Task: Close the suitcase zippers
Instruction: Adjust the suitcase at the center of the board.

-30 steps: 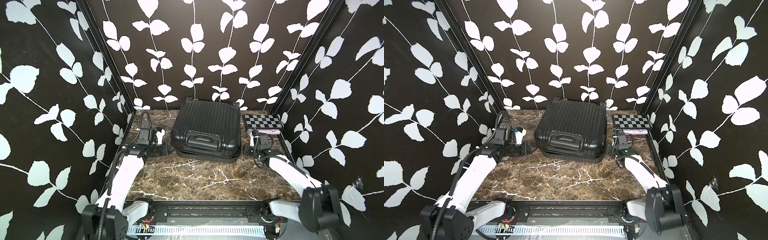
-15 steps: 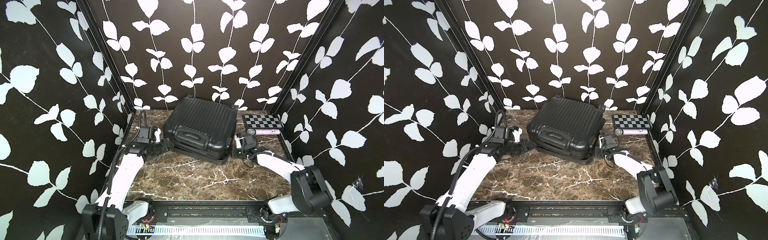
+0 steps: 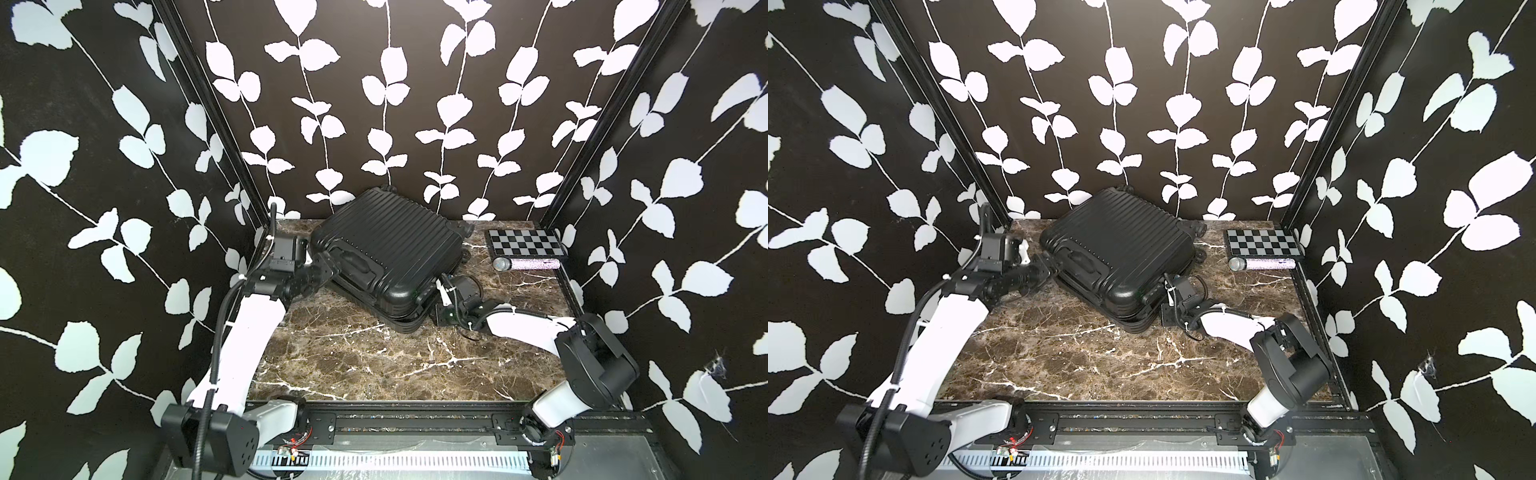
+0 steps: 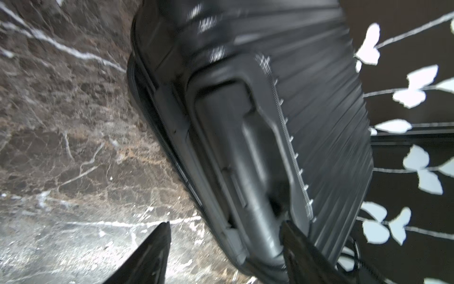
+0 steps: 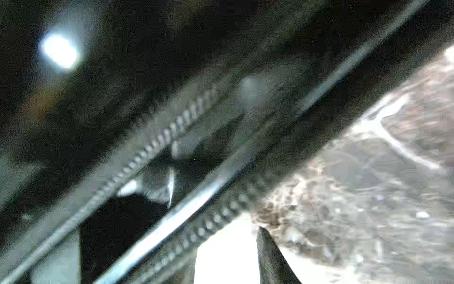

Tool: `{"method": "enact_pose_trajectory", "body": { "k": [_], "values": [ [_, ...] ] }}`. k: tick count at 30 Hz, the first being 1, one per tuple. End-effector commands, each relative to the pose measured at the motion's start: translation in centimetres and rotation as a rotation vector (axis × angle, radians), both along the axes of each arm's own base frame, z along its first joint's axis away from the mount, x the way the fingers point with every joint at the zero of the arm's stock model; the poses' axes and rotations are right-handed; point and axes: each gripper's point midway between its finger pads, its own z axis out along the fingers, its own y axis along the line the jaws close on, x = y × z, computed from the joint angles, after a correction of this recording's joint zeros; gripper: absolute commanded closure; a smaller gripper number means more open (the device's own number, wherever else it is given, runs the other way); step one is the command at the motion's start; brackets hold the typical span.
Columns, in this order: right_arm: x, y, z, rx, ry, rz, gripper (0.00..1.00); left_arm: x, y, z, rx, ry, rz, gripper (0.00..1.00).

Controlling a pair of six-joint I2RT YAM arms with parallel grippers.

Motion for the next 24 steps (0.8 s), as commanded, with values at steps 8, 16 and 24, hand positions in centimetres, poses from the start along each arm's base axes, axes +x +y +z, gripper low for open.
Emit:
{"method": "enact_pose_trajectory", "body": {
  "k": [8,16,24],
  "values": [
    [0.8,-4.2,5.7,-0.067,-0.22,-0.129,0.55,1.7,0.1,-2.8,0.096,0.2,0.149,0.34],
    [0.4,-7.5,7.4,-0.076,-0.249,-0.182,0.54,3.2,-3.1,-5.1,0.136,0.245,0.057,0.41],
    [0.0,-9.7,7.7,-0.079,-0.251,-0.226,0.52,2.9,-1.5,-8.0,0.352,0.327,-0.016,0.51]
  ]
}}
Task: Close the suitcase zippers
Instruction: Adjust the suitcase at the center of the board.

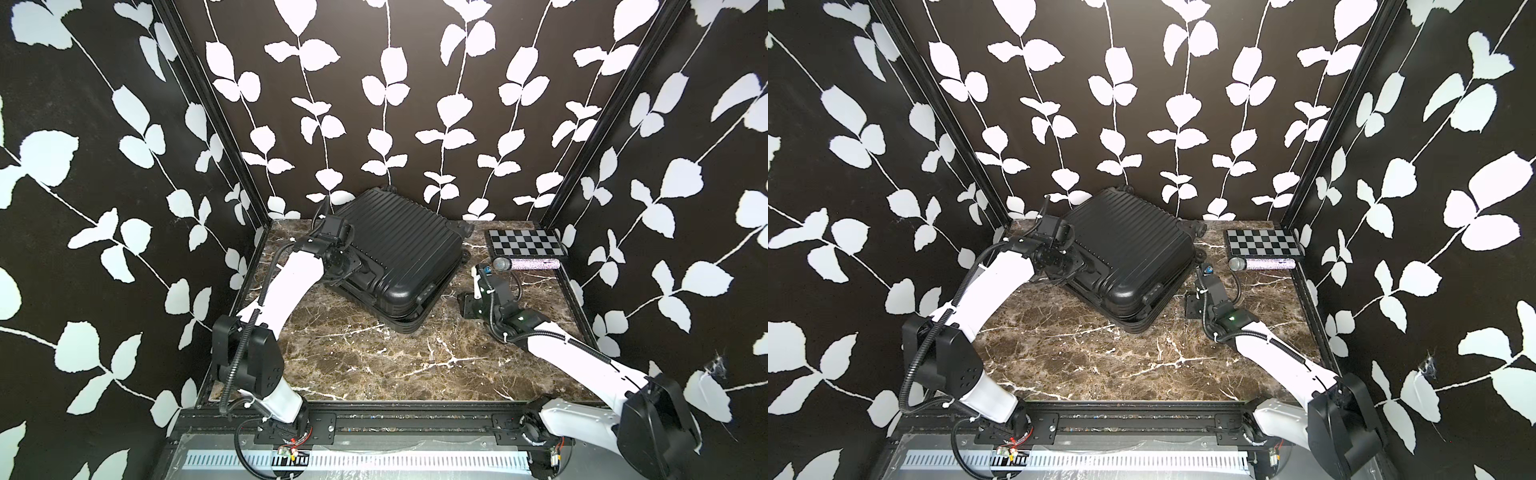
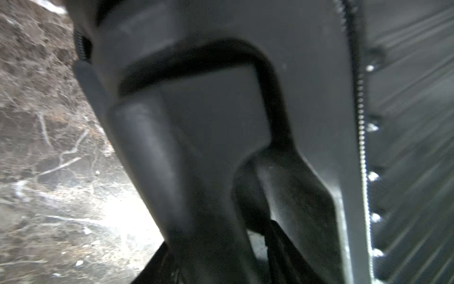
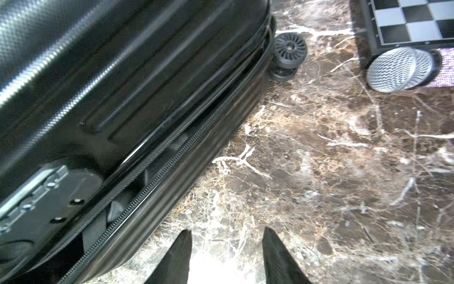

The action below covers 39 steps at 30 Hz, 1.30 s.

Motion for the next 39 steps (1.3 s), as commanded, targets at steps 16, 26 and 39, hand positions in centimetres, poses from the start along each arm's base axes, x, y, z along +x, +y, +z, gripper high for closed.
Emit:
{"method": "enact_pose_trajectory", "body": {
  "k": [16,26,39],
  "values": [
    [-1.6,-4.2,-2.2,0.038,0.046,0.024,0.41,4.3,7.3,0.5,0.261,-0.101,-0.364,0.77],
    [-1.7,-2.3,-2.8,0.106,-0.042,0.14,0.42,7.5,8.0,-0.2,0.311,-0.048,-0.588,0.86],
    [-0.4,0.8,-1.9,0.217,-0.205,0.285,0.6,10.5,8.1,-1.8,0.219,-0.058,-0.62,0.7]
  ]
}}
